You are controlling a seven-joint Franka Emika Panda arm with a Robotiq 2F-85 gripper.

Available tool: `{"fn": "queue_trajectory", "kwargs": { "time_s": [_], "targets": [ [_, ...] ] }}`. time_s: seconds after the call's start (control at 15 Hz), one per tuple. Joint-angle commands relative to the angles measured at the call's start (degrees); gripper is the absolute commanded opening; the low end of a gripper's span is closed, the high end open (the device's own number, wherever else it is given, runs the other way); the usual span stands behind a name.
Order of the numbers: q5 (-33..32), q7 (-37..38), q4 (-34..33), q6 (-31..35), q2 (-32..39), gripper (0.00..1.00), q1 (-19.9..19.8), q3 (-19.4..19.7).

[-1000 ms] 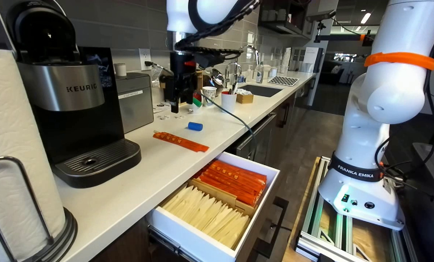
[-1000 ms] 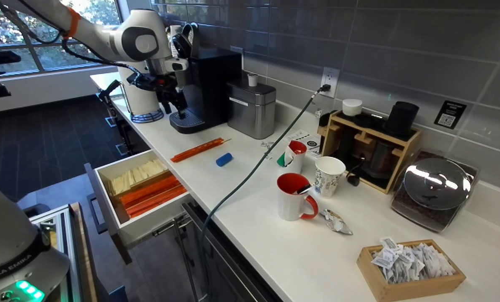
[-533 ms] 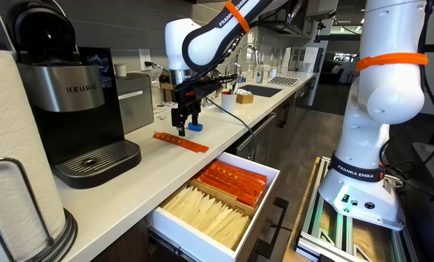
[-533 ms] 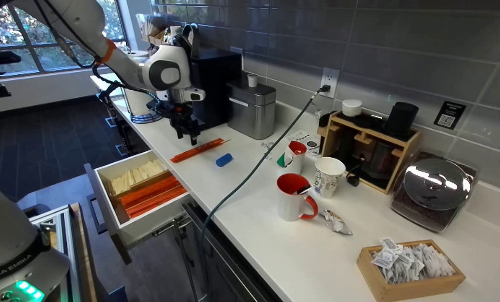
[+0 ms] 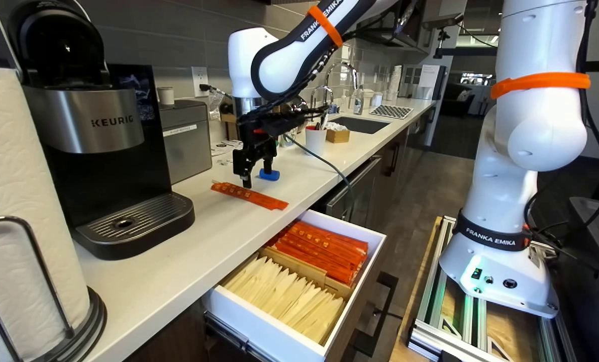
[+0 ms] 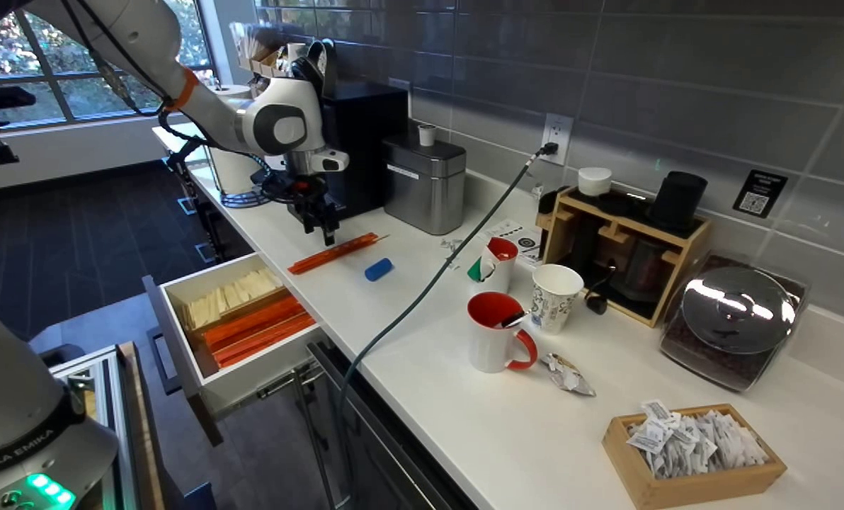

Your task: Put the orange item in the drawer and close the drawer

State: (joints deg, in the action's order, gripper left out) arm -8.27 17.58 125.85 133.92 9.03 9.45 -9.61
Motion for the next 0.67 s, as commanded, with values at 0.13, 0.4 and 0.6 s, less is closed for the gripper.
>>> {"fn": "queue_trajectory", "kwargs": {
  "time_s": [0.13, 0.4, 0.6],
  "targets": [
    [0.65, 8.28, 0.63, 12.56, 4.75, 1.0, 1.43, 2.55],
    [-3.52, 13.48, 1.19, 17.71, 5.34, 1.0, 3.03, 6.55],
    [-7.57, 16.77, 1.13, 17.7, 5.55, 0.82, 4.81, 9.21]
  ]
}}
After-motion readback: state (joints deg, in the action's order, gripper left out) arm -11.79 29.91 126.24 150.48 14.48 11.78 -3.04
